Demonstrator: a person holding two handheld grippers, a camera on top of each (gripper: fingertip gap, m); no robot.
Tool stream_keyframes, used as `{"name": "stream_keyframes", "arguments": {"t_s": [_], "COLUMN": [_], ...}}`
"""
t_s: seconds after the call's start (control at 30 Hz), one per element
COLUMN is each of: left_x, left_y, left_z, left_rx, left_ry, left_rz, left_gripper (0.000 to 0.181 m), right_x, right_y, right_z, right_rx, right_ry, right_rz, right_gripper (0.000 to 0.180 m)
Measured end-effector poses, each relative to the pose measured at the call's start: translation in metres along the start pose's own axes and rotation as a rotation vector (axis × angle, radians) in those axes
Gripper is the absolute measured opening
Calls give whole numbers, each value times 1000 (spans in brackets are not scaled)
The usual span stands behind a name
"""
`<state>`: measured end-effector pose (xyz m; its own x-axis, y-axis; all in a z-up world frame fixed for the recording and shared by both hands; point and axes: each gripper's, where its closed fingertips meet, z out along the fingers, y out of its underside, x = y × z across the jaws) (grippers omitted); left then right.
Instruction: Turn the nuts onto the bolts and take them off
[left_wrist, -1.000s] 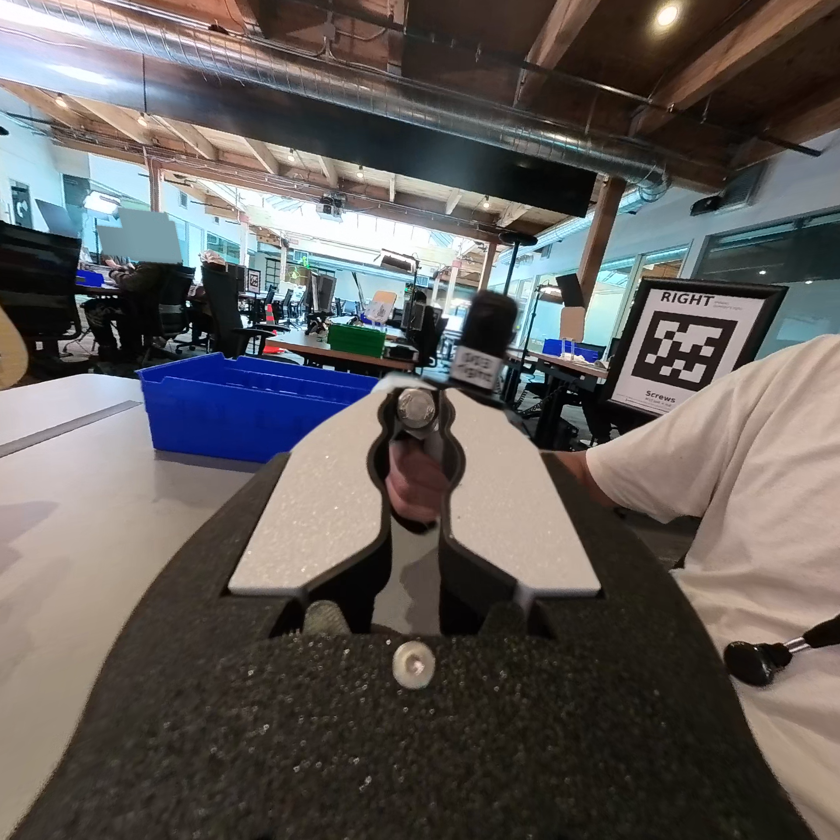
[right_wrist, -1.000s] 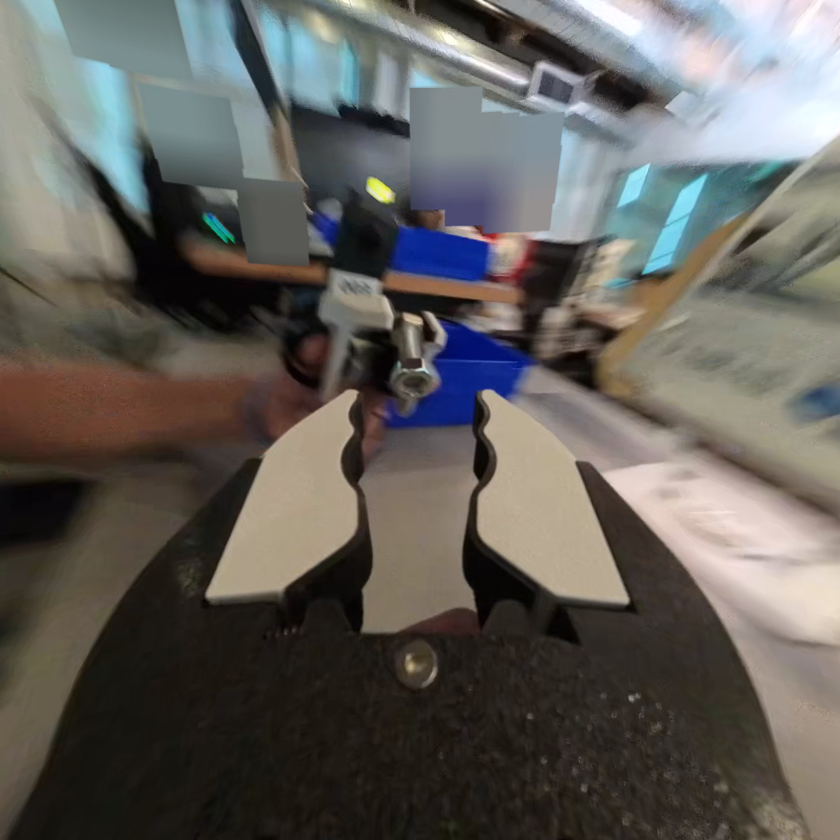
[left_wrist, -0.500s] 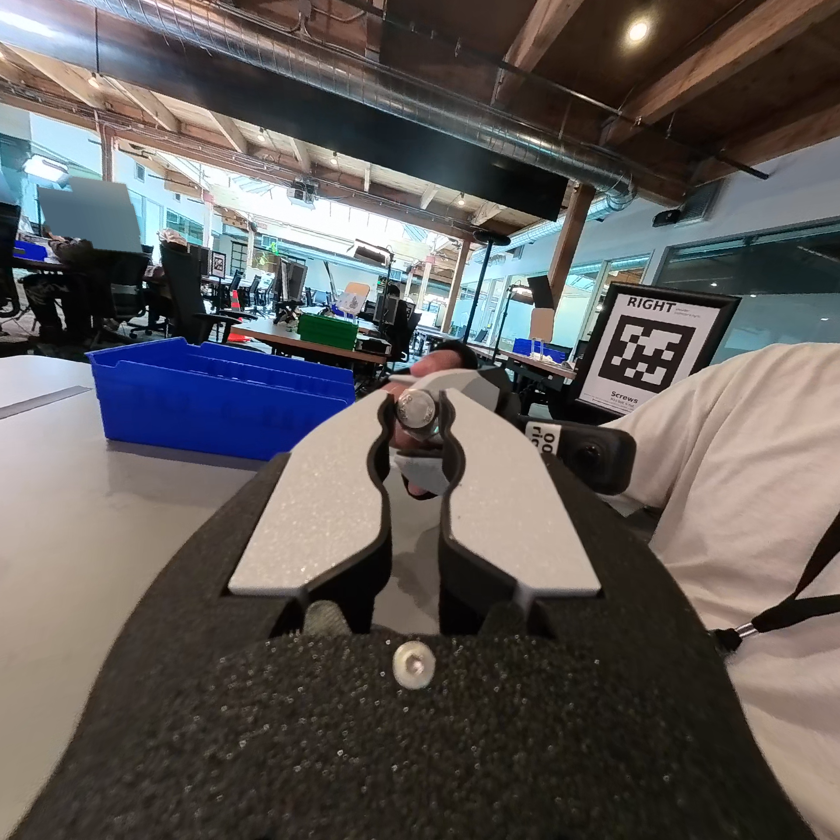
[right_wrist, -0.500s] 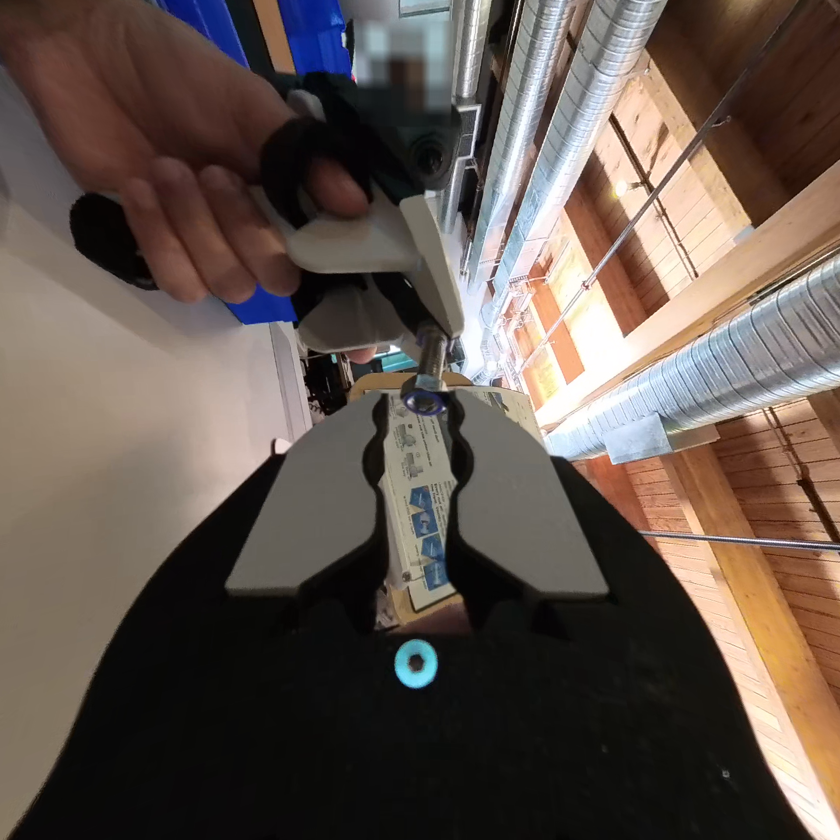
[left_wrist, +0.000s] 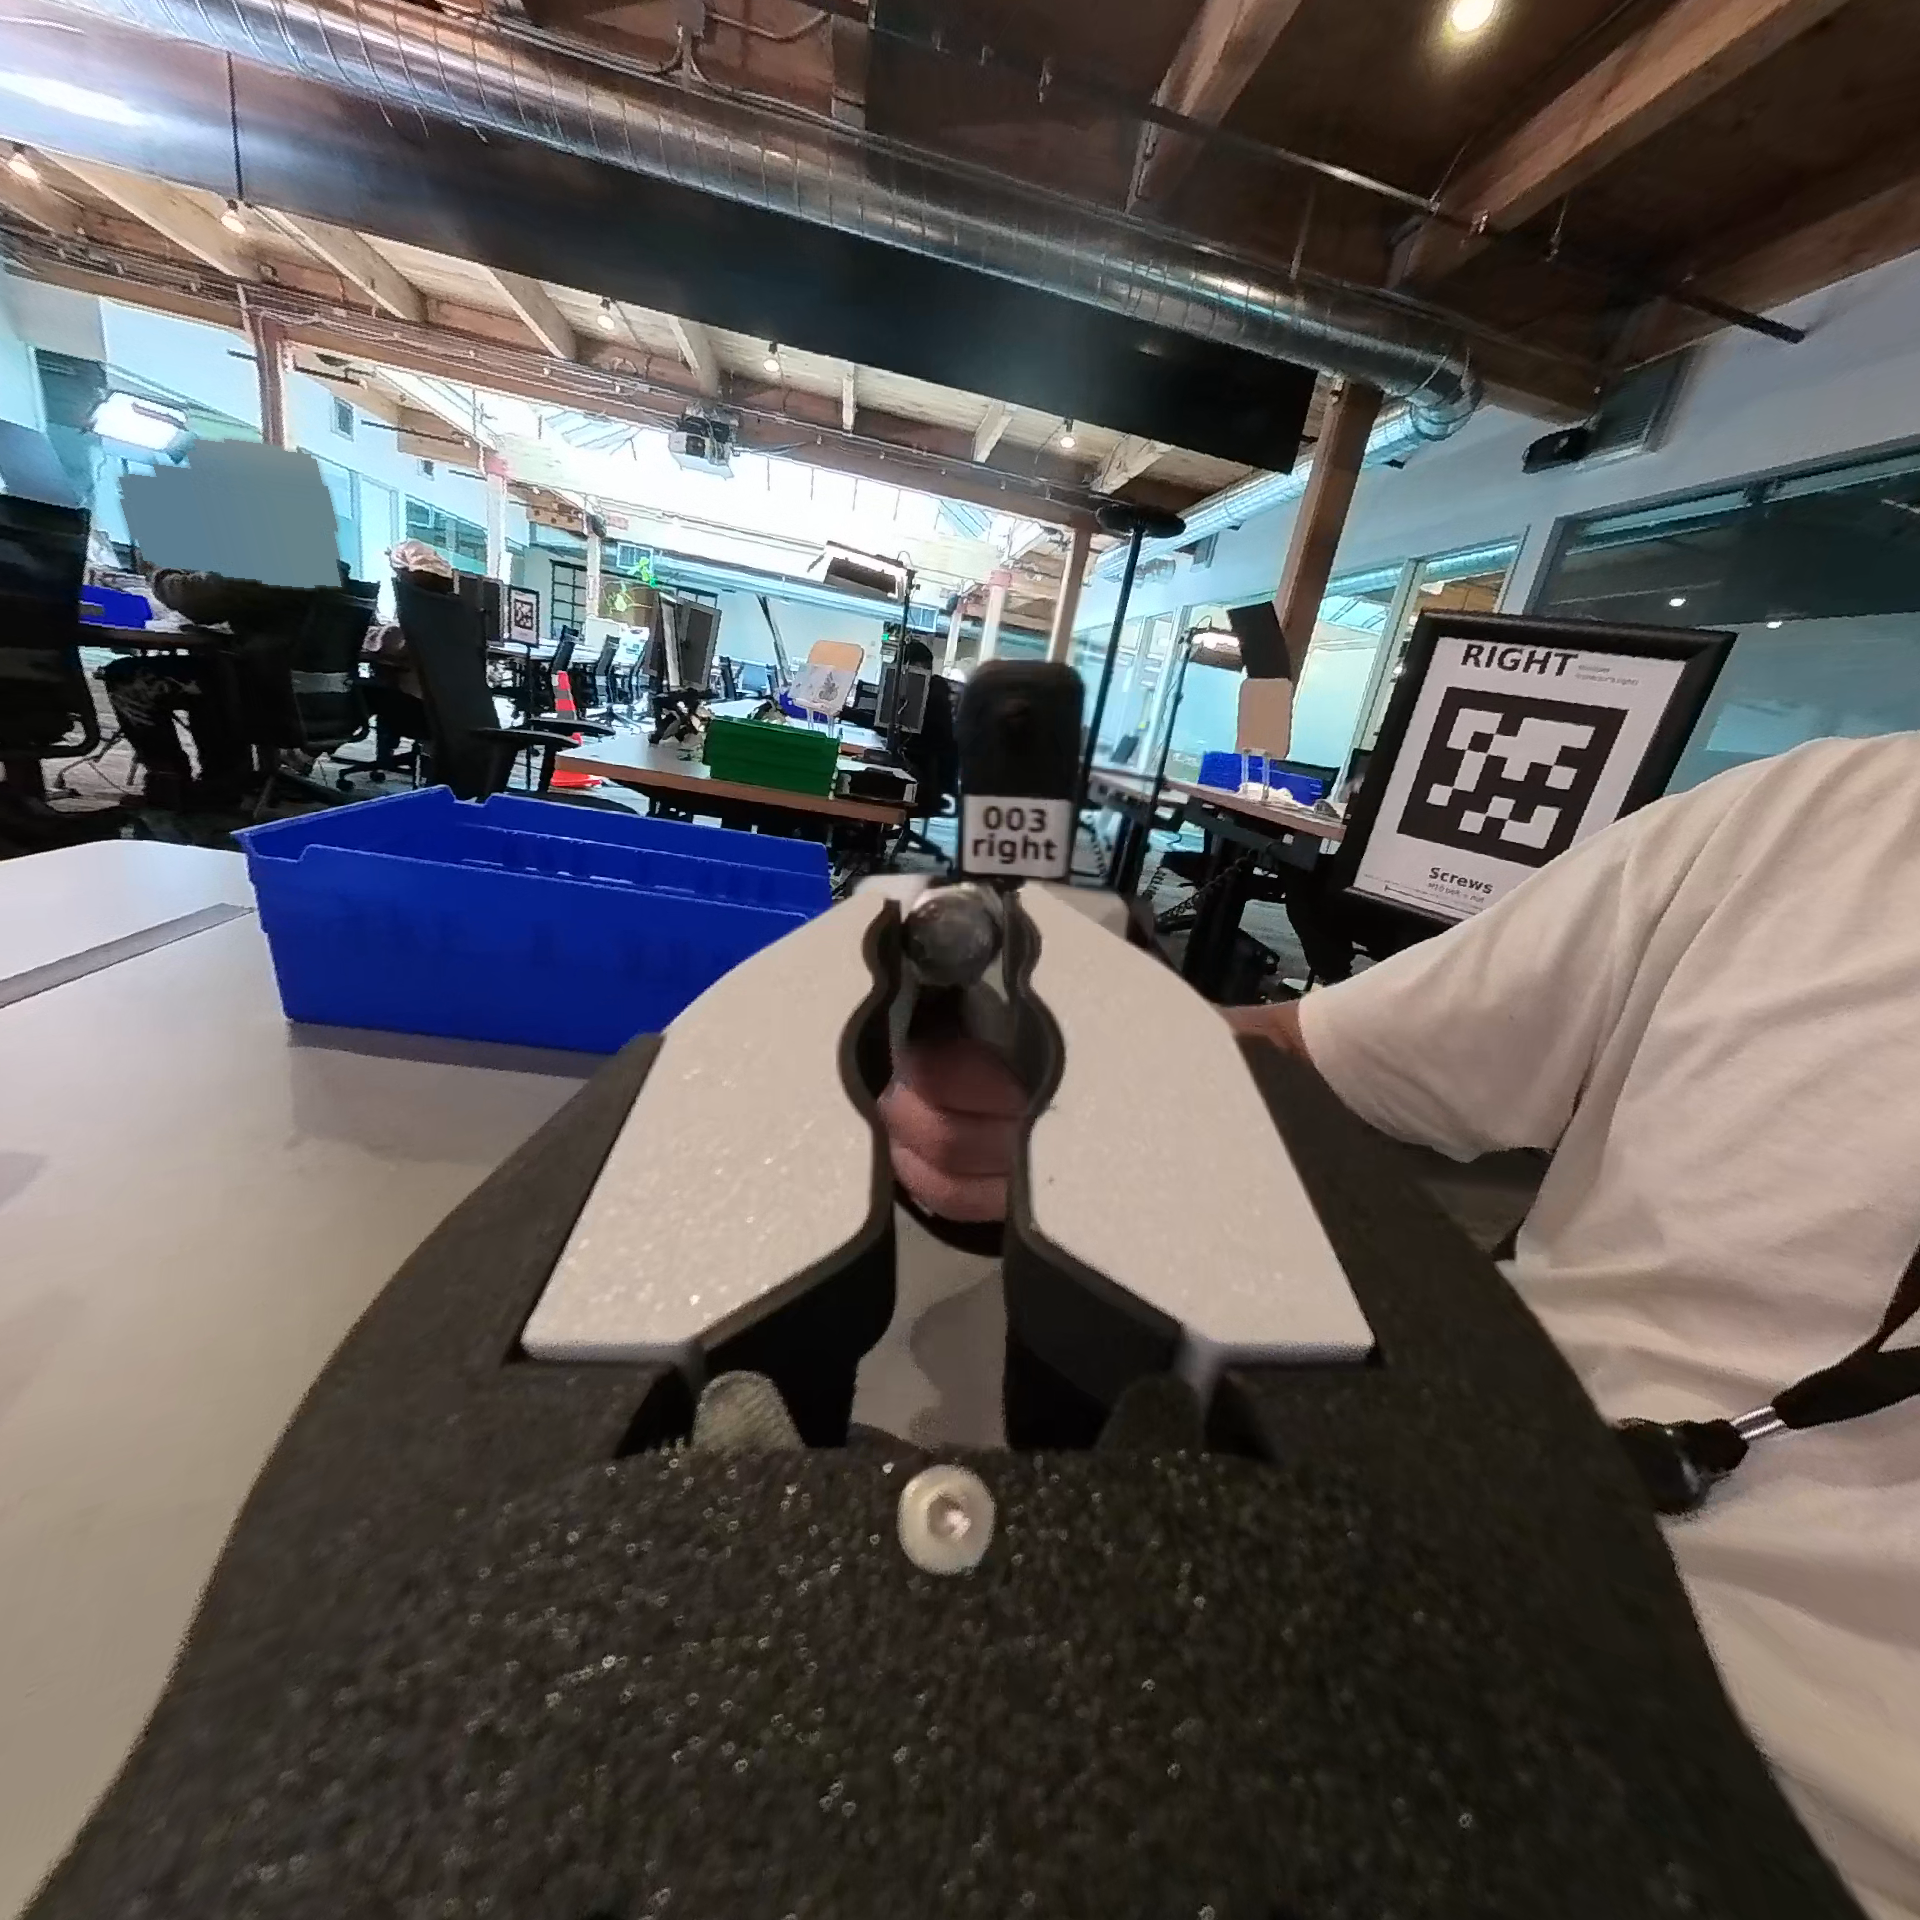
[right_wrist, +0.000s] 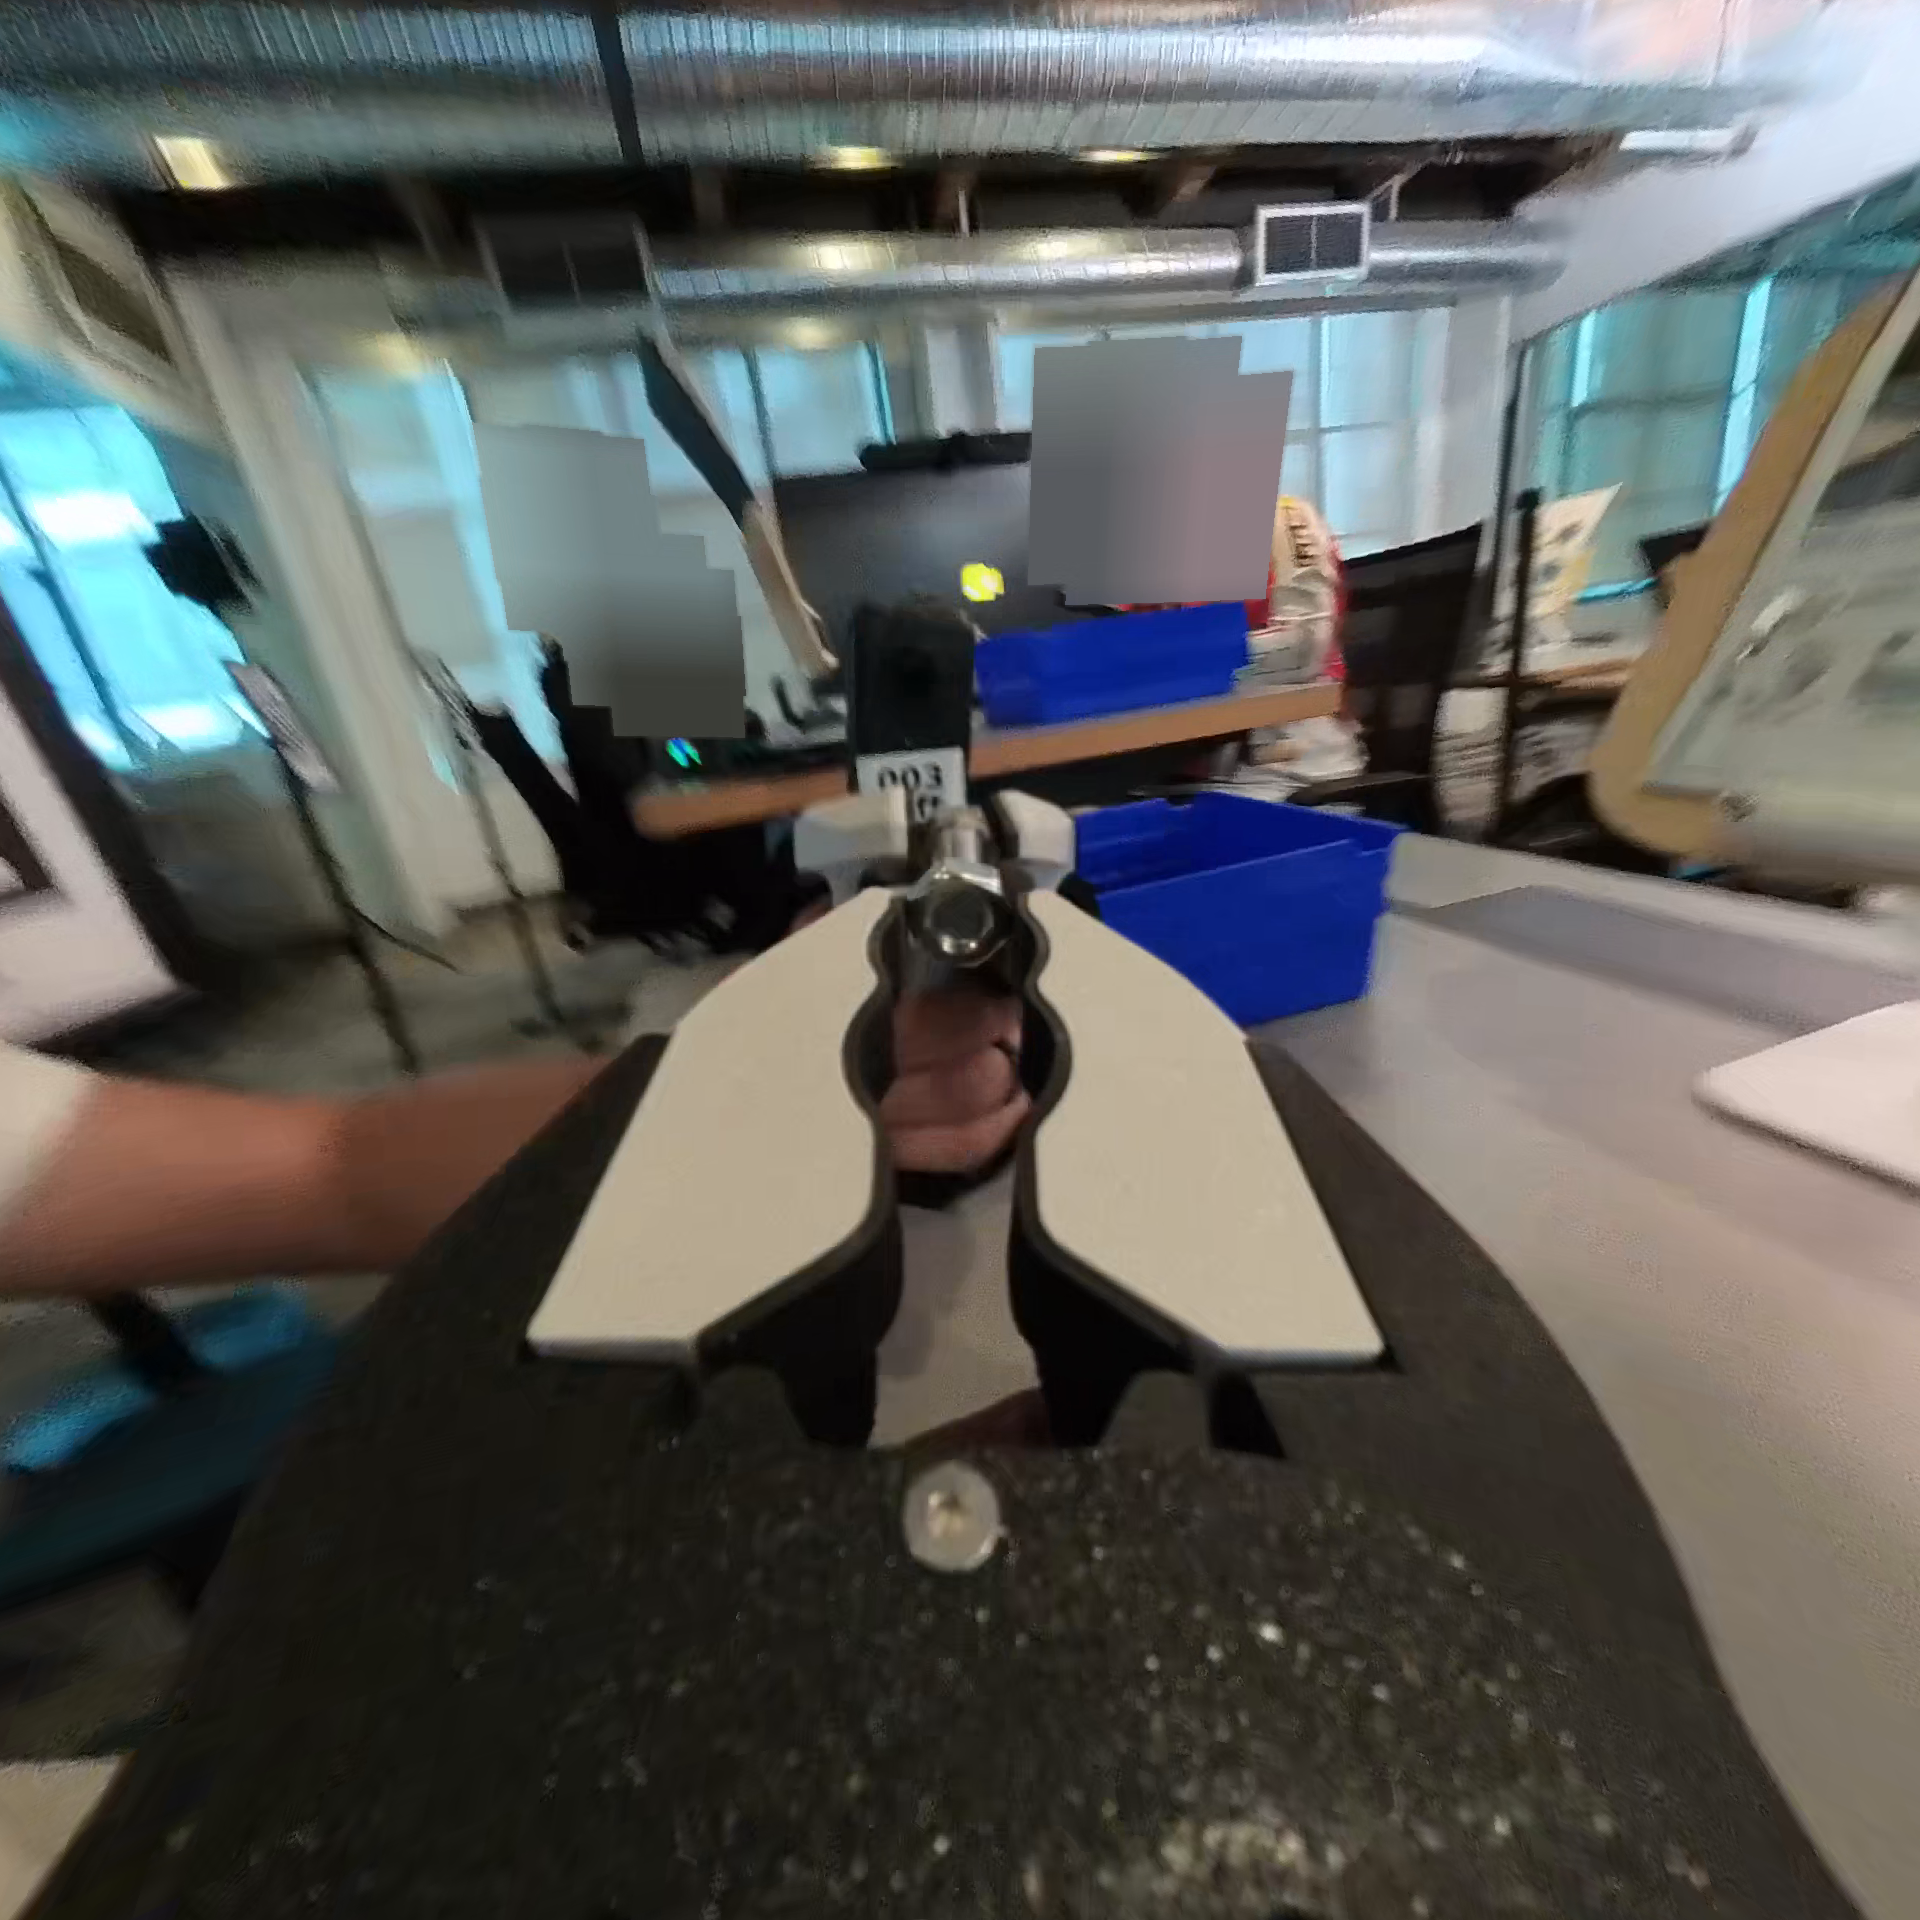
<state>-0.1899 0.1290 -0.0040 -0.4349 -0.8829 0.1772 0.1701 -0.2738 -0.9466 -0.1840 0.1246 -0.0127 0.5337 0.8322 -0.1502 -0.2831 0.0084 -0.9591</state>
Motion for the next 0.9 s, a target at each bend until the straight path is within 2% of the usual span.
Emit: {"name": "stream_keyframes", "arguments": {"t_s": [0.17, 0.37, 0.47, 0.57, 0.63, 0.67, 0.73, 0.9], "left_x": [-3, -10, -10, -8, -5, -4, -5, -6], "left_y": [-1, 1, 3, 3, -1, -2, -5, -9], "left_z": [-1, -6, -7, -6, -5, -4, -6, -9], "left_rx": [1, -62, -104, -123, -82, -62, -30, 14], "left_ry": [-24, -105, -132, -139, -115, -98, -84, -59], "left_rz": [17, 129, 209, 241, 204, 174, 135, 67], "left_gripper": [18, 18, 18, 18, 18, 18, 18, 18], "right_x": [4, 11, 11, 9, 6, 3, -5, 10], "right_y": [-1, 4, 5, 4, -1, -4, -1, 19], "right_z": [2, 7, 7, 7, 6, 6, 4, -8], "right_rx": [14, -1, -26, -62, -58, -50, -87, -229], "right_ry": [-101, -164, -158, -162, -187, -200, -196, 35], "right_rz": [374, 881, 1030, 1064, 985, 907, 664, -302], "right_gripper": [18, 18, 19, 19, 19, 25, 37, 42]}}
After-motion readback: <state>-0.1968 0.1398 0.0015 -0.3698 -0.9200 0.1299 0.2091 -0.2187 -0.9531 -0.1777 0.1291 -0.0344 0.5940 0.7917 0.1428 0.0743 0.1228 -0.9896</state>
